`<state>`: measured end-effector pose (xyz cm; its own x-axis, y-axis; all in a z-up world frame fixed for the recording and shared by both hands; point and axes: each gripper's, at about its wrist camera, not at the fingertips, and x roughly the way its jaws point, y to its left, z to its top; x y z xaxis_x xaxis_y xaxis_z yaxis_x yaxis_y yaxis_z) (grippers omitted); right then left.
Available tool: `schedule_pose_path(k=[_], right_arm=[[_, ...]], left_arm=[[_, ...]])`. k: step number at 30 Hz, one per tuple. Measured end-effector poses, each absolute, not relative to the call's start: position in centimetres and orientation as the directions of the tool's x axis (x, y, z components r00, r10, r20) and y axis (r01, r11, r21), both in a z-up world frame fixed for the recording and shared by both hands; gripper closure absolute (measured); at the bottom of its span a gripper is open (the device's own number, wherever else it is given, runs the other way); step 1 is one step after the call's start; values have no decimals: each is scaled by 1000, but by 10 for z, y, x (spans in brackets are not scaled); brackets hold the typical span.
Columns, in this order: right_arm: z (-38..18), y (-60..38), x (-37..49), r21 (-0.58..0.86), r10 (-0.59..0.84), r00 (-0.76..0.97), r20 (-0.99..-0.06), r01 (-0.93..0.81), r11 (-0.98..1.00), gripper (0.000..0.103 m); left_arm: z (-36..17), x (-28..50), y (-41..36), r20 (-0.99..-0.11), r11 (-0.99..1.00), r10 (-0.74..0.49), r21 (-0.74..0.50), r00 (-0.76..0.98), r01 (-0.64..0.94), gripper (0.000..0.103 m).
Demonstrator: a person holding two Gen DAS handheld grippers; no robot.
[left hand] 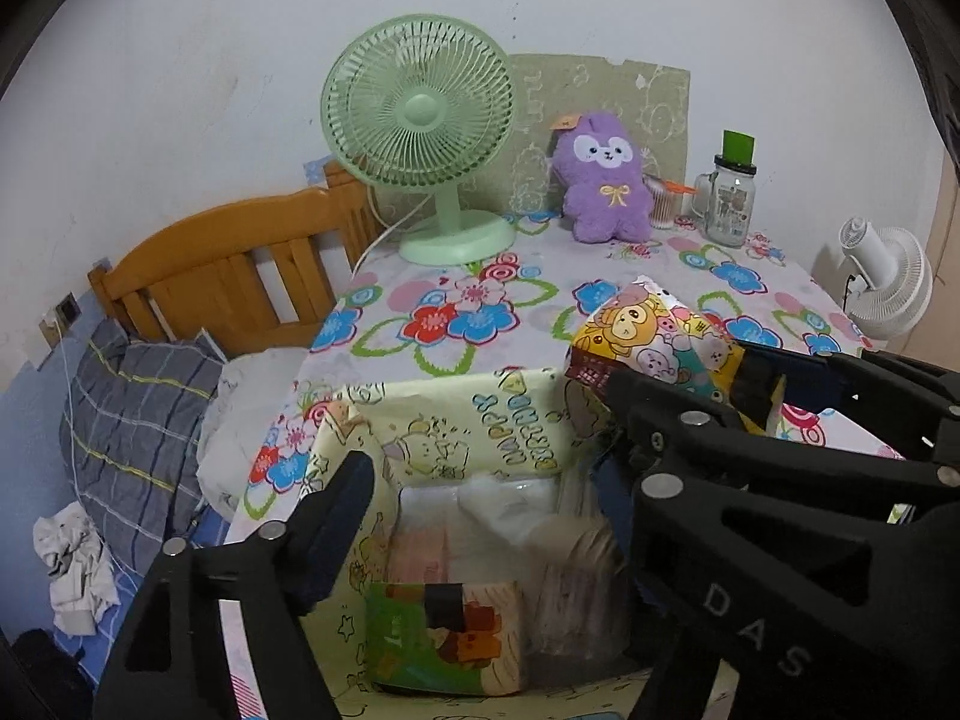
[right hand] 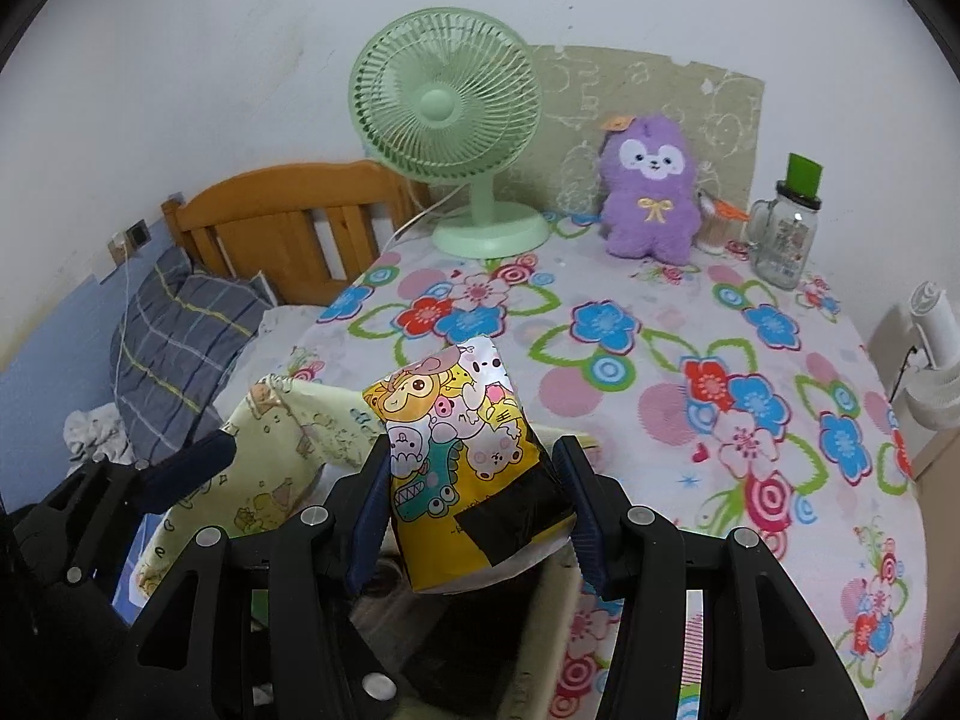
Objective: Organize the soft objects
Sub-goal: 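Lower the white roll into the box with the left gripper while the right drops the snack package in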
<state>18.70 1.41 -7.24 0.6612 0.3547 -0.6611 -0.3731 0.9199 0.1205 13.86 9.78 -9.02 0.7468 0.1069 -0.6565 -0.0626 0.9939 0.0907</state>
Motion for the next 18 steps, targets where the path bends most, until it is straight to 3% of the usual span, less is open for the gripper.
schedule_pose_path(k=[5,16,18], right_arm=[[-80,22,189,127,369,642,-673,-391,912,48],[-91,26,194,183,408,593,-694,-402,897,42],[-91,26,192,174,405,590,-698,-410,895,34]], left_arm=[[-97,143,104,-684,994,104,82,722,-65,13],[-100,141,105,-686,992,122,110,717,-63,10],[-99,140,105,-684,992,119,104,720,-65,10]])
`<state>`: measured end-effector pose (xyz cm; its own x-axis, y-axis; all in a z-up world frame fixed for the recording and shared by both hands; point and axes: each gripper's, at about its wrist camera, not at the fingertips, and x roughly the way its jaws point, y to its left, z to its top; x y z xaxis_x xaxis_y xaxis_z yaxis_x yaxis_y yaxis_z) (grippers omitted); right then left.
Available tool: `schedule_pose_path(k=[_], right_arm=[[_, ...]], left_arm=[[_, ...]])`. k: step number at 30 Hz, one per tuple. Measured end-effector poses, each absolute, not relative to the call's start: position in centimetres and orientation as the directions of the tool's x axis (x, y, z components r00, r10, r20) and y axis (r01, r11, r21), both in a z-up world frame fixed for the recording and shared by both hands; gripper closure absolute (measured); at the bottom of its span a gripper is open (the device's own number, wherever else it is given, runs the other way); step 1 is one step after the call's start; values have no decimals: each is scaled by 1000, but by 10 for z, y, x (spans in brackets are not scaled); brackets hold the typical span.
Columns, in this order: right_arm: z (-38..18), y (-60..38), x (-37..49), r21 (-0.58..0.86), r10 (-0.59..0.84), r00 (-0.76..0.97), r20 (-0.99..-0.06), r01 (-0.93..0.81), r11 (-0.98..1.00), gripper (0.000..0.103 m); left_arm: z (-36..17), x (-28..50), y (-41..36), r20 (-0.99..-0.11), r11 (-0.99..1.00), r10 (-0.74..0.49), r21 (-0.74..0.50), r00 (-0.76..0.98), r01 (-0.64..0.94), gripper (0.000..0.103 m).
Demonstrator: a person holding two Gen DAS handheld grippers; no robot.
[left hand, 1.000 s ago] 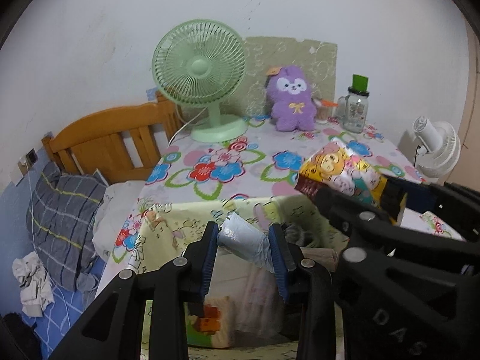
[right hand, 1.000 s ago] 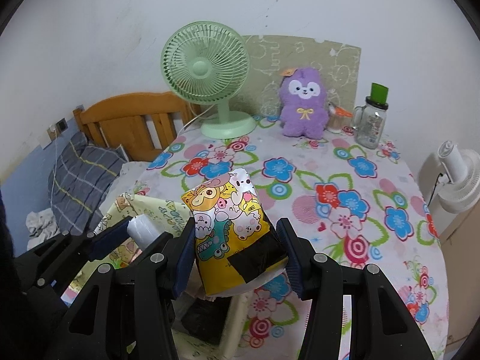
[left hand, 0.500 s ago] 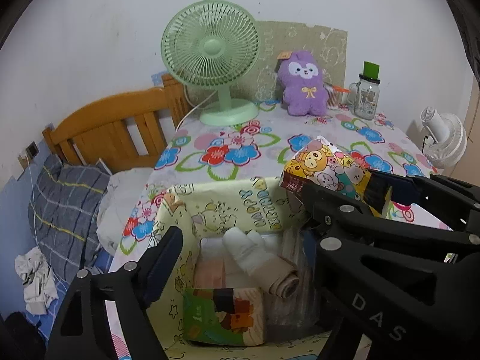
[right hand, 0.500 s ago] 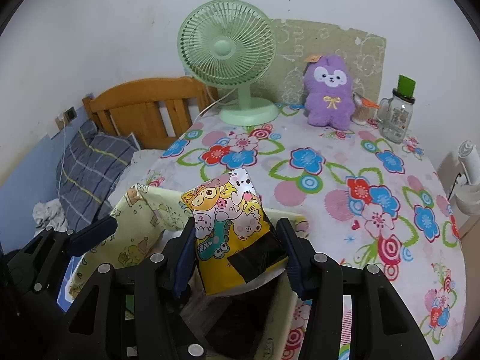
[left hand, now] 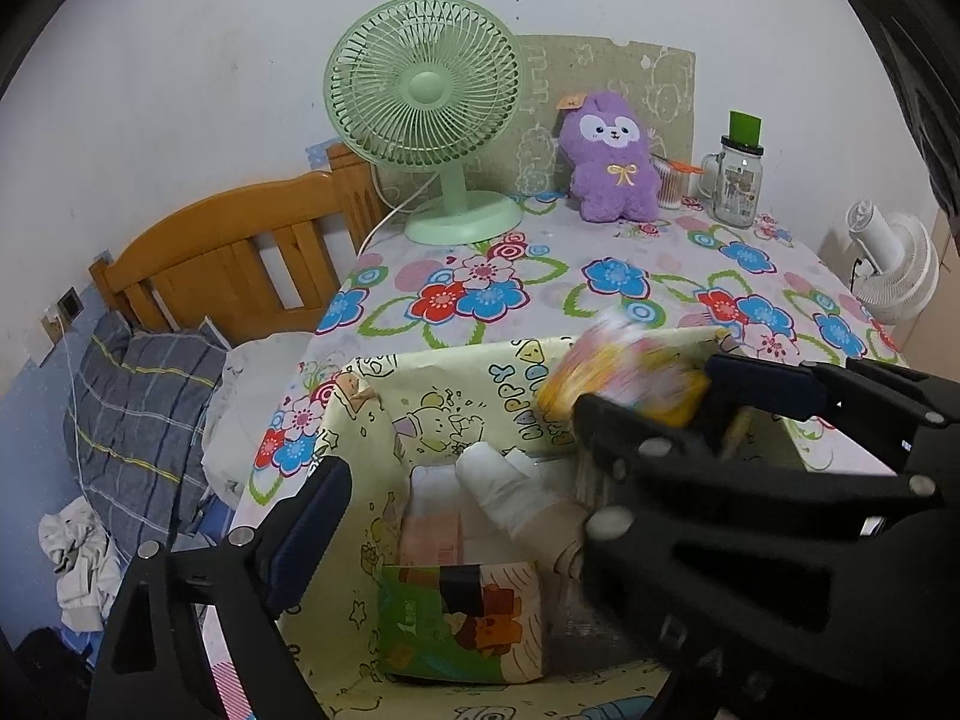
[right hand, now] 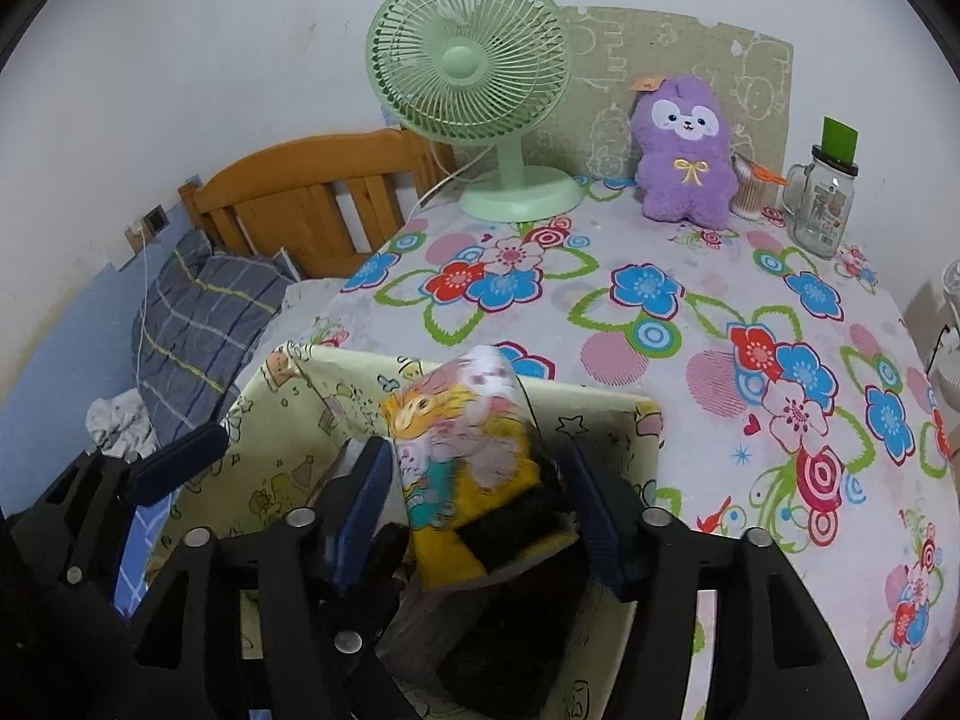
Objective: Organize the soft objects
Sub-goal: 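Lower the white roll into the box with the left gripper while the right drops the snack package in, then withdraw both open grippers up and away from the box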
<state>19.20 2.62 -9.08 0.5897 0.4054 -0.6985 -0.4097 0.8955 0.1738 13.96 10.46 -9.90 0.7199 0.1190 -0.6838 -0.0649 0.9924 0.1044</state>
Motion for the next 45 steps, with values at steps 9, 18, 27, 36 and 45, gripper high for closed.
schedule_pose_path(k=[9,18,27,36,45], right_arm=[[-82,10,174,128,364,634,-682,-386,914,19],[-74,-18,155,103,314,668,-675,-336,936,19],[-60,-48,137,58,258,724,-640,-290,955,19],[-49,-84,120,40,212,764,-609,-237,971,19],[-44,-117,101,35,179,793,-583,-195,980,19]], left_arm=[[-91,129,91,-675,997,73,71,734,-34,9],[-83,112,71,-660,998,57,61,750,-22,8],[-71,101,48,-638,999,24,46,770,7,8],[-63,90,23,-618,999,8,39,786,20,7],[-57,79,1,-602,999,6,47,798,28,5]])
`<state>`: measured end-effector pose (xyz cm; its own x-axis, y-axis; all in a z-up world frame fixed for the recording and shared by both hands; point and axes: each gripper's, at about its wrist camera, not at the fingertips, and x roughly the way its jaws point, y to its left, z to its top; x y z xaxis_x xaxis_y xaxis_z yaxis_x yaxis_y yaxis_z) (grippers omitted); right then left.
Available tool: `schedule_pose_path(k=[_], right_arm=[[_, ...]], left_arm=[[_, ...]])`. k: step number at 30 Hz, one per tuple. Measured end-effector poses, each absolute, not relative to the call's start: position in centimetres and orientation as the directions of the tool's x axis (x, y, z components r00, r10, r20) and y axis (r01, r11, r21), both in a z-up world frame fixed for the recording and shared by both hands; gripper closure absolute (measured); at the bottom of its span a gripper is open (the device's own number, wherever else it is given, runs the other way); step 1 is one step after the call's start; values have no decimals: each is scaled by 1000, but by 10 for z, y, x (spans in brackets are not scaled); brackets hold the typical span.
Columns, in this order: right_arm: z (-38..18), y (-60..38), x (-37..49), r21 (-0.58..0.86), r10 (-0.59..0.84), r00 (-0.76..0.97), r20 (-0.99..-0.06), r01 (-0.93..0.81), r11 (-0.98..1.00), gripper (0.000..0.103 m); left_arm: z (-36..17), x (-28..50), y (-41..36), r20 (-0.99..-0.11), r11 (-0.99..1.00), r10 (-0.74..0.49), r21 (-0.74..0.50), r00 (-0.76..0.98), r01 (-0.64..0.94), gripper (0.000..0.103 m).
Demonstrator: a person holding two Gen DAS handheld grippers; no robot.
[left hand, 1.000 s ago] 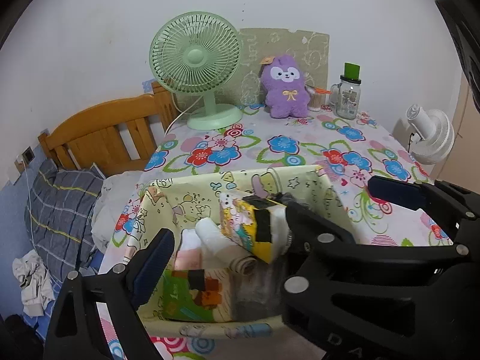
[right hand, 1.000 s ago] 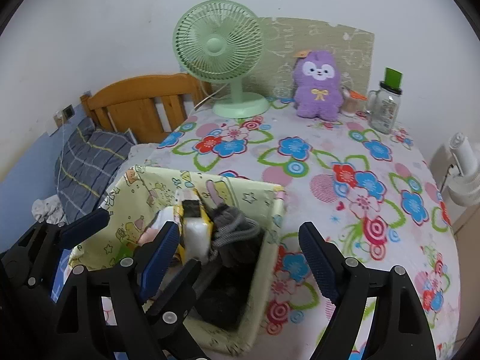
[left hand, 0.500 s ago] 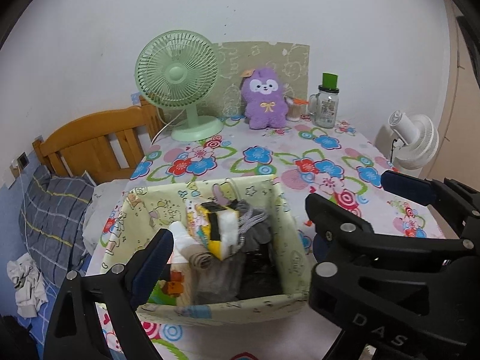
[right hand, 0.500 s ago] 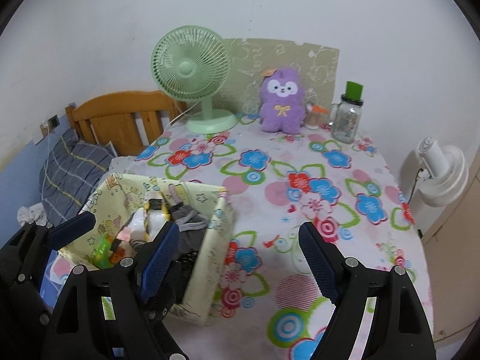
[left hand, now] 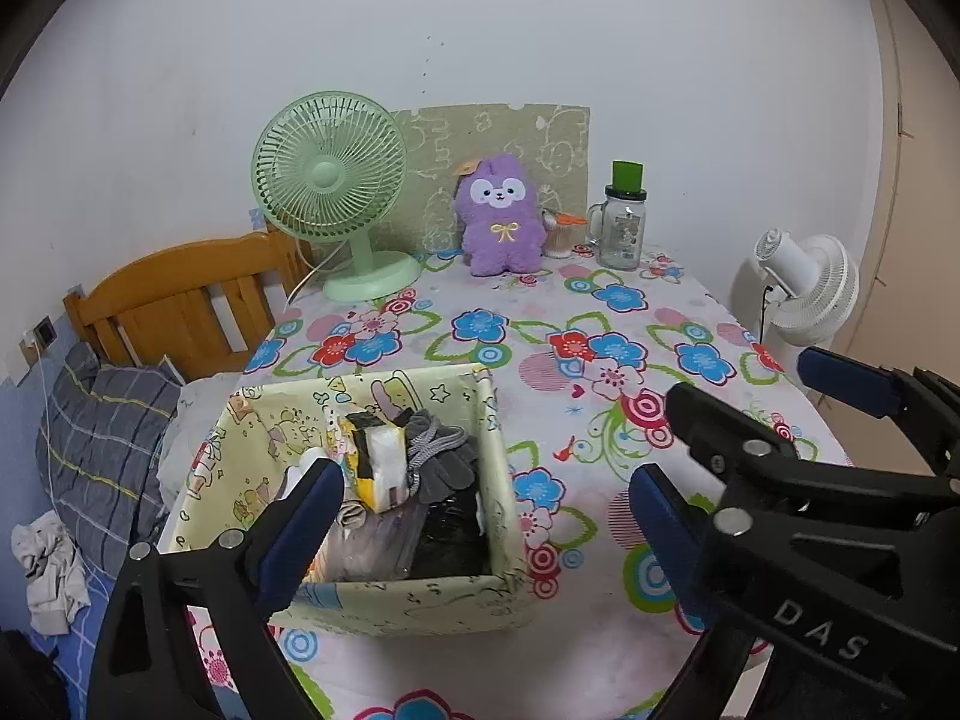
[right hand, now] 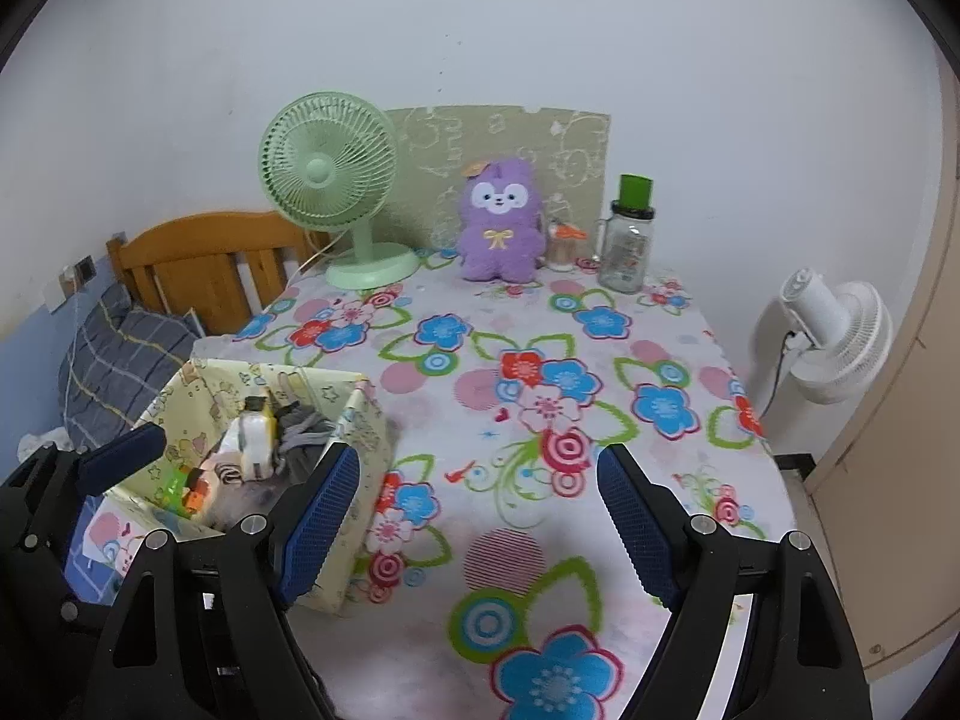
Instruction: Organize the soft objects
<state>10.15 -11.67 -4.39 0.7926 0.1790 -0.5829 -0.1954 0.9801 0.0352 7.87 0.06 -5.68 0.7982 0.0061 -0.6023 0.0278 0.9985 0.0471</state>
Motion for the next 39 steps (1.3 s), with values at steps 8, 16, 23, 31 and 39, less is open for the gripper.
schedule_pose_path(k=[8,16,23,31,39], right_arm=[[-40,-145,85,46,150,812,-564,-151,988,19],[-37,-172,66,41,102,828,-551,-96,995,19],[-29,-184,44,49,89,847,-524,-74,996,19],[-20,-189,24,53,77,863,-499,-58,997,19],[-11,-195,10,70,77,881,-467,-50,996,19]], left_arm=[[-51,67,-10,-596,999,5,44,803,26,5],[-46,52,-19,-581,999,4,41,814,24,4],[-39,37,-15,-570,1000,13,18,822,-4,3],[-23,18,-14,-512,999,47,28,858,-38,0],[-15,7,-15,-478,998,69,46,876,-53,0]])
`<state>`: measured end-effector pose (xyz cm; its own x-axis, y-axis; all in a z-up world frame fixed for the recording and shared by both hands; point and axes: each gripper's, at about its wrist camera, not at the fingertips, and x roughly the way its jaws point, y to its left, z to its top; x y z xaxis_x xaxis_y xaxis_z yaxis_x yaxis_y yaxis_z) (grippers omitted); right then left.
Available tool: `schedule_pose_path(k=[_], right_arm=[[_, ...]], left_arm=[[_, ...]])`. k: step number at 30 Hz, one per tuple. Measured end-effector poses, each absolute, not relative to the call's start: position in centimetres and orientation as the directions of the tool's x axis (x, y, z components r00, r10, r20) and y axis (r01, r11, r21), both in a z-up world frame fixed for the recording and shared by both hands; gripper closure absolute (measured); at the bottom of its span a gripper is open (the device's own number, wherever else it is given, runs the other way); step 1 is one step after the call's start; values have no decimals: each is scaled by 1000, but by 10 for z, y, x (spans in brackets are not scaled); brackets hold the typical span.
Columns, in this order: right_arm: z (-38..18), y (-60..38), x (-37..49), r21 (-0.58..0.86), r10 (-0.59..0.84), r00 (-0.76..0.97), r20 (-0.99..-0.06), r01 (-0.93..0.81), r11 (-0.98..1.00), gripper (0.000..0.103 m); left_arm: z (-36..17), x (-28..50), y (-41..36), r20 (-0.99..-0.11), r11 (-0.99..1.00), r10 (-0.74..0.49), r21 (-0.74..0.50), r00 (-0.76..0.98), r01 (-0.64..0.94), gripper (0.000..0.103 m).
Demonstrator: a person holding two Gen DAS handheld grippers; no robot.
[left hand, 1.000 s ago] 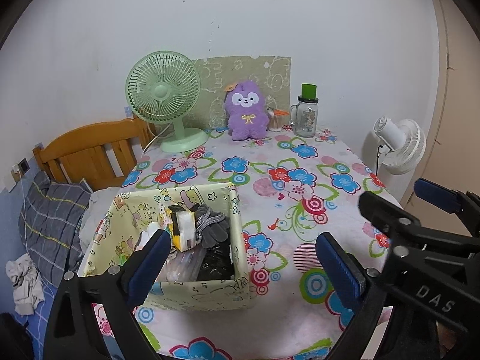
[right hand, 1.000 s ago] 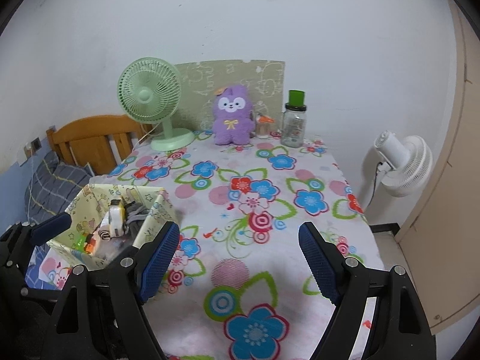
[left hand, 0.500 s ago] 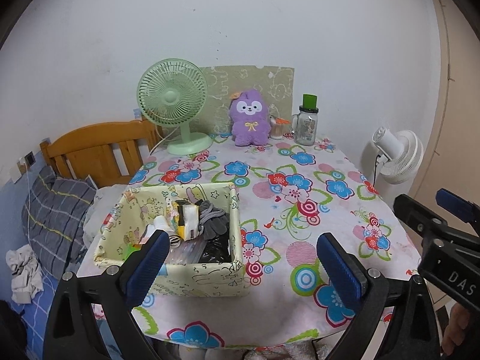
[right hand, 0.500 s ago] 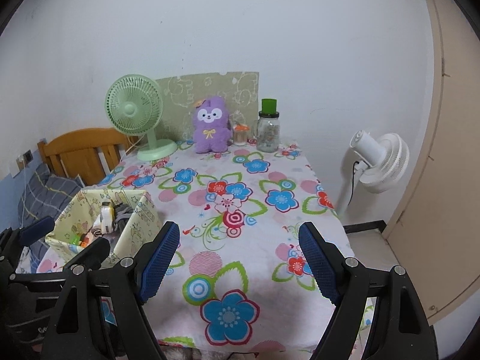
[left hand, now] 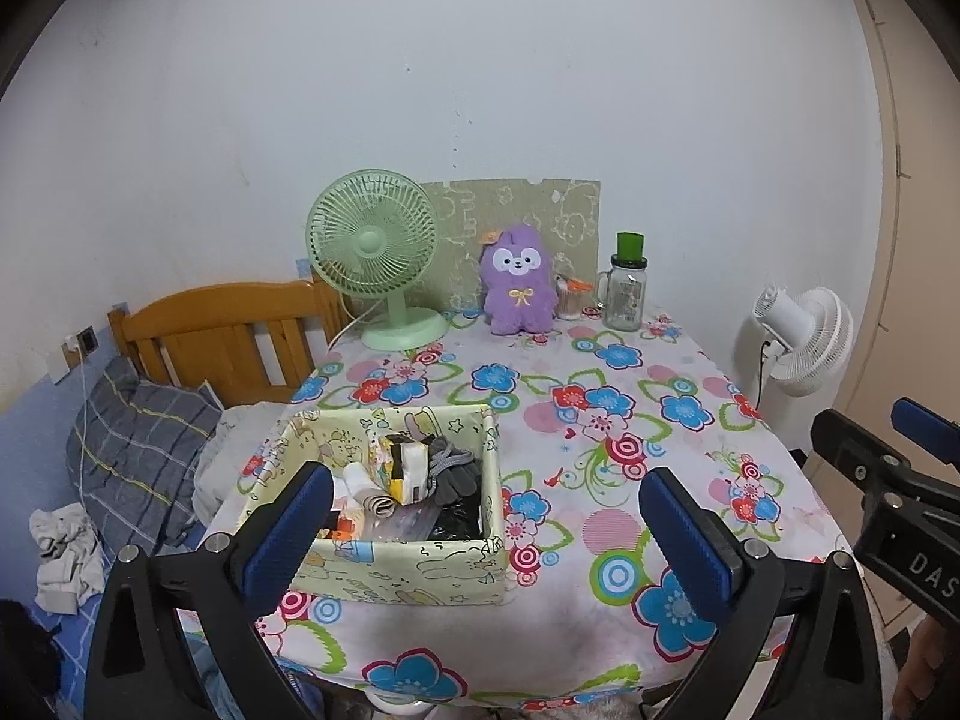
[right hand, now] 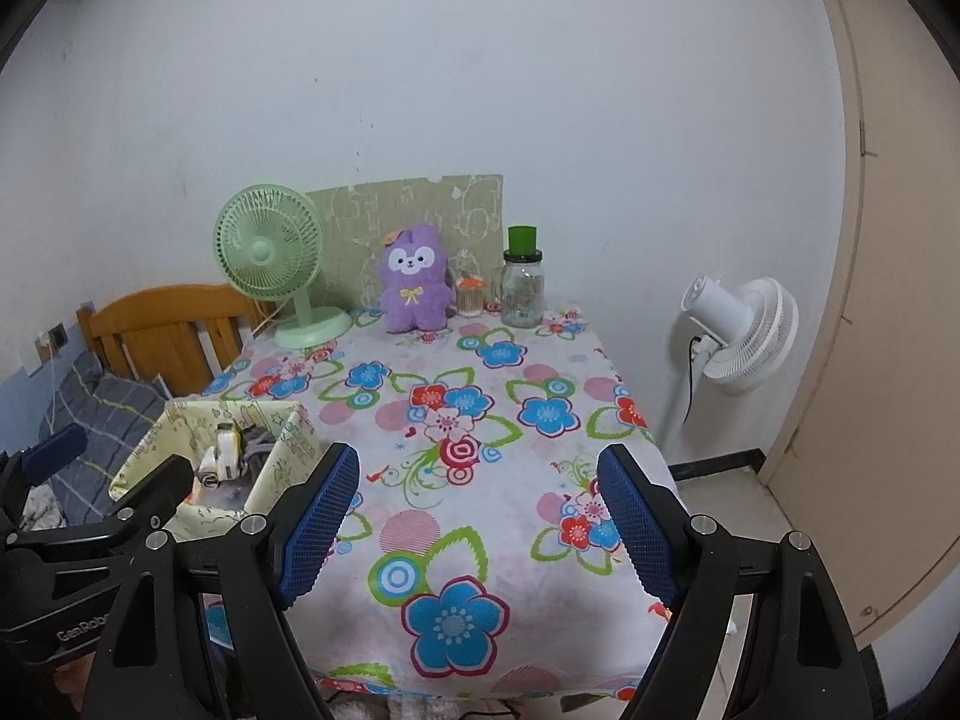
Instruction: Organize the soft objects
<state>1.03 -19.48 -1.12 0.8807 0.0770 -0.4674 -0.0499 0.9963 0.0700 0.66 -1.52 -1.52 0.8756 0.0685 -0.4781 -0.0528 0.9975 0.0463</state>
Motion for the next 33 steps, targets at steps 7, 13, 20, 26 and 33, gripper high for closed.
schedule_pose_path(k=[7,13,20,26,33], right_arm=[[-11,-201,4,93,82,882,-463,-44,995,18],[-12,-203,2,84,73,884,-461,-39,996,18],[-10,-203,-3,73,62,892,-448,-33,997,15],[-11,-203,-2,76,61,893,-447,-30,997,15],[-11,-203,-1,75,61,892,-447,-31,997,15]], left_arm=[[-12,0,-21,-461,997,77,61,884,-55,0],[-12,-4,-28,-453,997,59,68,890,-32,0],[-12,-6,-29,-456,997,63,60,888,-40,0],[-12,-6,-29,-459,998,53,55,887,-32,0],[-12,-6,-29,-462,999,42,47,886,-23,0]])
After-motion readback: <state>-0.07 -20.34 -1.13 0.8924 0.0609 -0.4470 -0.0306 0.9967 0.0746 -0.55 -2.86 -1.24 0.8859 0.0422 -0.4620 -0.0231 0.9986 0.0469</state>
